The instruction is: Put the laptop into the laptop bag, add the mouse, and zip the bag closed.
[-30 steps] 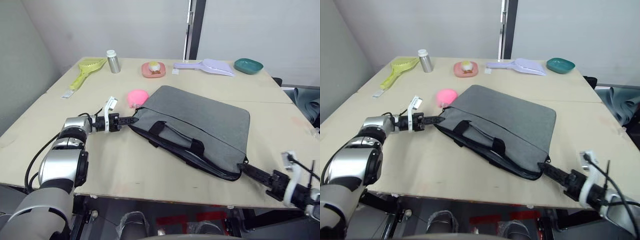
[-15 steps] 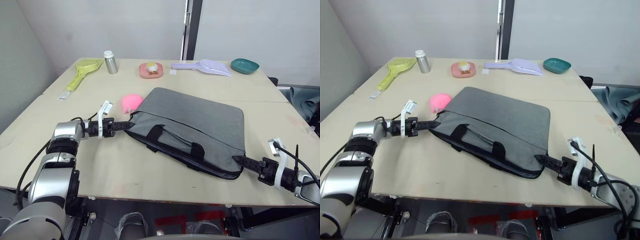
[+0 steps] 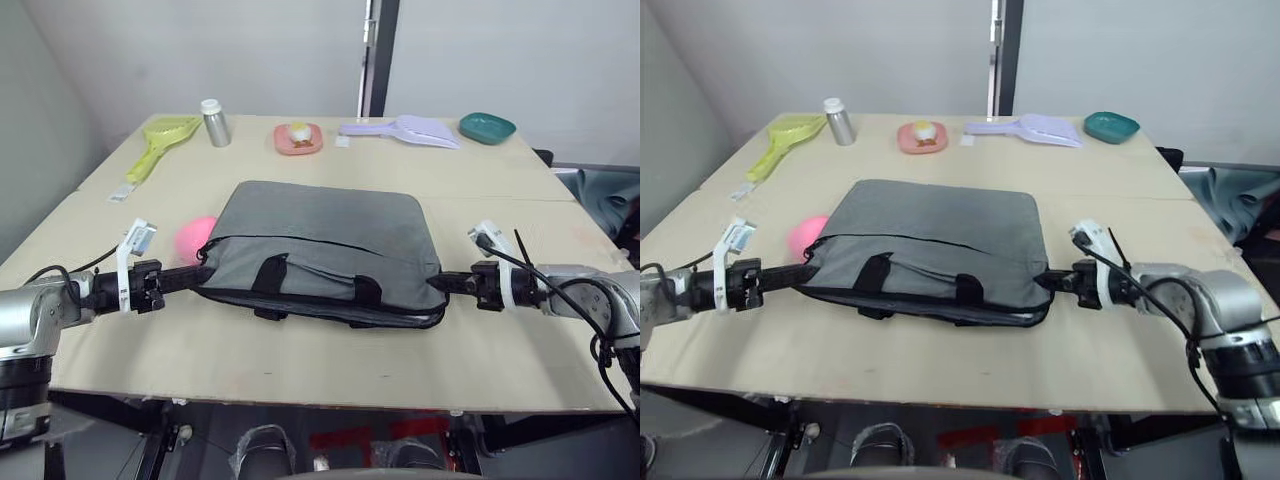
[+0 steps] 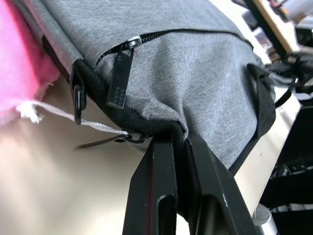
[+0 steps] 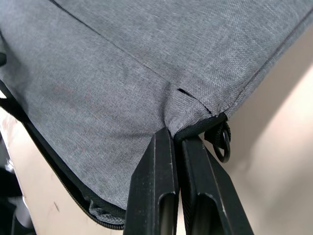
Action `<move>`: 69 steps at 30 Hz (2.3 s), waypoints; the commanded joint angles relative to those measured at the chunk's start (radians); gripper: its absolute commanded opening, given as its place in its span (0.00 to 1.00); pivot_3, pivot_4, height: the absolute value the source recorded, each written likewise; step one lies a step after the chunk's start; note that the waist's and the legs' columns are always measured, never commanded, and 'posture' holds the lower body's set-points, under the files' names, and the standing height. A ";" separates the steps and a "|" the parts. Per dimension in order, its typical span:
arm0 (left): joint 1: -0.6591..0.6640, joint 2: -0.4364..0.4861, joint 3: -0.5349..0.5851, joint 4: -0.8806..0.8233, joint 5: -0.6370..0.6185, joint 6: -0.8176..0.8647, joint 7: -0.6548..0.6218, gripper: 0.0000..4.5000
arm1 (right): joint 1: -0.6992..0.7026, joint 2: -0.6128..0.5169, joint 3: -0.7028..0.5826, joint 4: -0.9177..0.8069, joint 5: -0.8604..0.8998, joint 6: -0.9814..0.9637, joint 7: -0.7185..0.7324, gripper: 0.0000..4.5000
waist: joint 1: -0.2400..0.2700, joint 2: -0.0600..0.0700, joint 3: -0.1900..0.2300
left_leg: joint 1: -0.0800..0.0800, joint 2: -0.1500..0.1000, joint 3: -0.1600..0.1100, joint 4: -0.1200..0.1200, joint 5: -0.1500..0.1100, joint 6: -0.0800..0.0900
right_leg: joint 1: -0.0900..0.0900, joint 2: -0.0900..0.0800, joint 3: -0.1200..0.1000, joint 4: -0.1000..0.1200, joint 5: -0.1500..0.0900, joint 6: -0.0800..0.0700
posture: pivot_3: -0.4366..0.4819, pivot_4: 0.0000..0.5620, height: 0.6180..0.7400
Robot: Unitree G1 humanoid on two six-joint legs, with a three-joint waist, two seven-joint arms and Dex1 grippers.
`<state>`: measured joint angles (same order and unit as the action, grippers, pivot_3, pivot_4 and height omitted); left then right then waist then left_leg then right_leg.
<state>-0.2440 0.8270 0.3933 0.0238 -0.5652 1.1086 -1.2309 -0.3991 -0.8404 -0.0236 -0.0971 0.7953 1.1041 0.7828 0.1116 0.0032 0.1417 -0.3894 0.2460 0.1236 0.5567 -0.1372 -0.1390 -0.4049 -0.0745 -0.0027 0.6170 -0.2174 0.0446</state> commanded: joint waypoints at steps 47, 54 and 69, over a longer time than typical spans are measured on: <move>-0.044 0.276 0.044 -0.366 -0.254 -0.416 -0.226 0.81 | -0.124 0.037 -0.026 -0.223 -0.027 -0.278 0.282 0.66 | -0.018 -0.002 -0.001 | 0.005 0.001 0.005 0.012 -0.001 0.004 | -0.001 -0.001 0.005 0.014 0.000 0.000 | 0.48 0.27 1.00; -0.039 0.266 0.035 -0.401 -0.288 -0.432 -0.209 0.81 | -0.198 0.222 0.206 -0.045 -0.221 -0.424 0.295 0.13 | -0.018 -0.001 -0.001 | -0.002 0.001 0.005 0.013 0.000 0.004 | -0.008 0.000 0.004 0.016 0.000 0.000 | 0.48 0.27 1.00; 0.069 0.291 -0.012 -0.325 -0.165 -0.516 -0.209 0.81 | -0.186 0.390 0.401 0.194 -0.460 -0.598 0.337 0.00 | -0.031 -0.003 -0.003 | -0.001 0.002 0.003 0.014 -0.001 0.003 | -0.008 0.000 0.004 0.019 0.000 0.000 | 0.48 0.27 1.00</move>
<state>-0.1726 1.1107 0.3584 -0.2999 -0.7305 0.6093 -1.4424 -0.6128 -0.4519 0.3367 0.0777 0.3623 0.5058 1.0986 0.0805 -0.0002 0.1390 -0.3896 0.2479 0.1271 0.5716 -0.1379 -0.1361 -0.4119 -0.0743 0.0015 0.6363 -0.2172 0.0443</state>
